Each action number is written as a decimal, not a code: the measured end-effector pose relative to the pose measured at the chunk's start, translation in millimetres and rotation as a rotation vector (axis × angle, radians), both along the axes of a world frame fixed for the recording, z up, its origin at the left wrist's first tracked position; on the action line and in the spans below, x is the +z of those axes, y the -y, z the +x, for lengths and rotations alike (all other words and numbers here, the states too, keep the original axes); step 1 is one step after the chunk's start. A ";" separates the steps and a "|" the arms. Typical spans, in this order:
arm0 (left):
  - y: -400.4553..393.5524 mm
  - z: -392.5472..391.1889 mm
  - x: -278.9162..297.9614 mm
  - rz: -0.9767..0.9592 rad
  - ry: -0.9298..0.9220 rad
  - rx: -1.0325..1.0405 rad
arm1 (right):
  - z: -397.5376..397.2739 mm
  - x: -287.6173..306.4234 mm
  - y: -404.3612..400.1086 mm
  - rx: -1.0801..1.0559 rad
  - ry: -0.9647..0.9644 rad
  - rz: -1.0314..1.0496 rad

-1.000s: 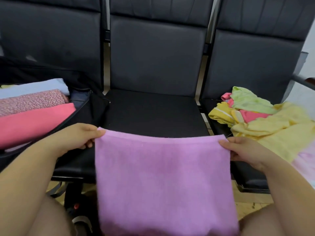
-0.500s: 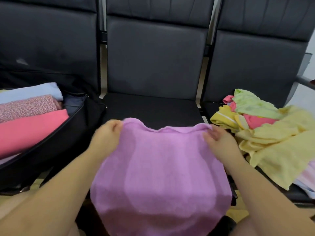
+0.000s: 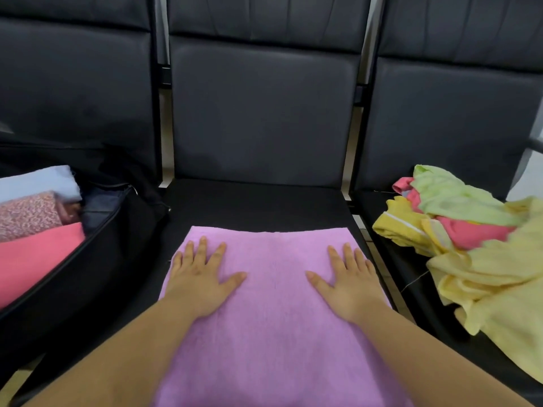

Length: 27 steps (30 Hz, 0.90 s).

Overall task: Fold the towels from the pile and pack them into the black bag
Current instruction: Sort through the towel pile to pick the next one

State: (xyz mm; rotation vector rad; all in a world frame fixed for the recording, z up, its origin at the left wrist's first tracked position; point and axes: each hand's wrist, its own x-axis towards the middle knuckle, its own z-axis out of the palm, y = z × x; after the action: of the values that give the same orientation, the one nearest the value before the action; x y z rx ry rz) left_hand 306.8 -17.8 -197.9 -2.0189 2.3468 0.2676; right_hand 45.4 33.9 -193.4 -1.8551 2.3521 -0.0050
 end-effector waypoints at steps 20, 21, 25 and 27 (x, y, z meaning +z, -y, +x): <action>156.7 -29.6 -5.6 -0.071 -0.019 -0.066 | -26.1 -9.2 146.9 -0.079 -0.063 -0.108; 161.8 -30.8 -6.7 -0.087 -0.037 -0.068 | -26.2 -9.0 151.8 -0.081 -0.059 -0.124; 170.4 -31.8 -14.2 -0.552 -0.214 -0.022 | -23.5 -12.4 159.1 -0.073 -0.044 -0.487; 169.6 -32.5 -9.6 -0.624 -0.255 0.010 | -23.0 -10.3 158.8 -0.047 -0.034 -0.554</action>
State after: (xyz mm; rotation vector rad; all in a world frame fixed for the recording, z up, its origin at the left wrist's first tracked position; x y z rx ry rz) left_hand 274.3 -187.5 -207.5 -2.3572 2.8454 -0.2647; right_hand 22.4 -124.9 -203.8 -2.0168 2.6017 -0.7009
